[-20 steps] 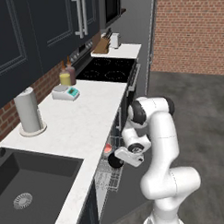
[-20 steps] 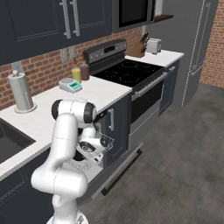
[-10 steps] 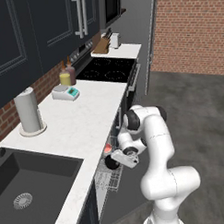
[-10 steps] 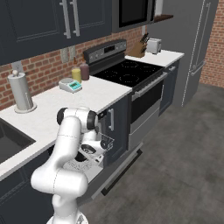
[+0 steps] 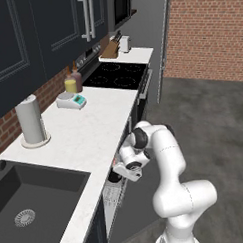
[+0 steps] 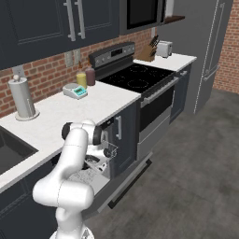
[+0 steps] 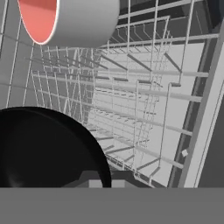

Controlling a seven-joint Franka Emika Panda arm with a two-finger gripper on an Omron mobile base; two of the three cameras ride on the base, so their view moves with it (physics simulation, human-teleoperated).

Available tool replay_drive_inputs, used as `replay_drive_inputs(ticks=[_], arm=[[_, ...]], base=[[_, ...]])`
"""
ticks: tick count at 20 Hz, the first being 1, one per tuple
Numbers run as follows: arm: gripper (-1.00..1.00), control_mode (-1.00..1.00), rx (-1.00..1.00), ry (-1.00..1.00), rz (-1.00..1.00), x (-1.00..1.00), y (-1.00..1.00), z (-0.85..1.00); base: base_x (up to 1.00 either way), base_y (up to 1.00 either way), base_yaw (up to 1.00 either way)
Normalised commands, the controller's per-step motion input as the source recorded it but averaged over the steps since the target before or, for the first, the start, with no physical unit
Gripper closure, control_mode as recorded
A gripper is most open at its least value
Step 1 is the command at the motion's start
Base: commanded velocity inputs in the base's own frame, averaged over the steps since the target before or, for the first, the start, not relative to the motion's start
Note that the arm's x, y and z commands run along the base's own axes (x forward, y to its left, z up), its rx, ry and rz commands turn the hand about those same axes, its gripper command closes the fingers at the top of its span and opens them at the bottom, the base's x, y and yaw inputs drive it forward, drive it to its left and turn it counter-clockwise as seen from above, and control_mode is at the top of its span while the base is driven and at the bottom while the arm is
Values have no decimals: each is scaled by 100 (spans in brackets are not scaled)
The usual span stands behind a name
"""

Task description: Pick up the cup and bowl from the counter, place them in the dishwasher, and close the dishwasher door.

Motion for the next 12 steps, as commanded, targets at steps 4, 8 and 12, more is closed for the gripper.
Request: replay_drive_inputs(ticks=[4, 8, 12], arm=[[100, -100, 0, 0, 0, 35, 9, -39], [100, -100, 0, 1, 0, 25, 2, -45], [-100, -100, 0, 0, 0, 2, 0, -45]], base=[[0, 0, 0], [0, 0, 0], [0, 0, 0]])
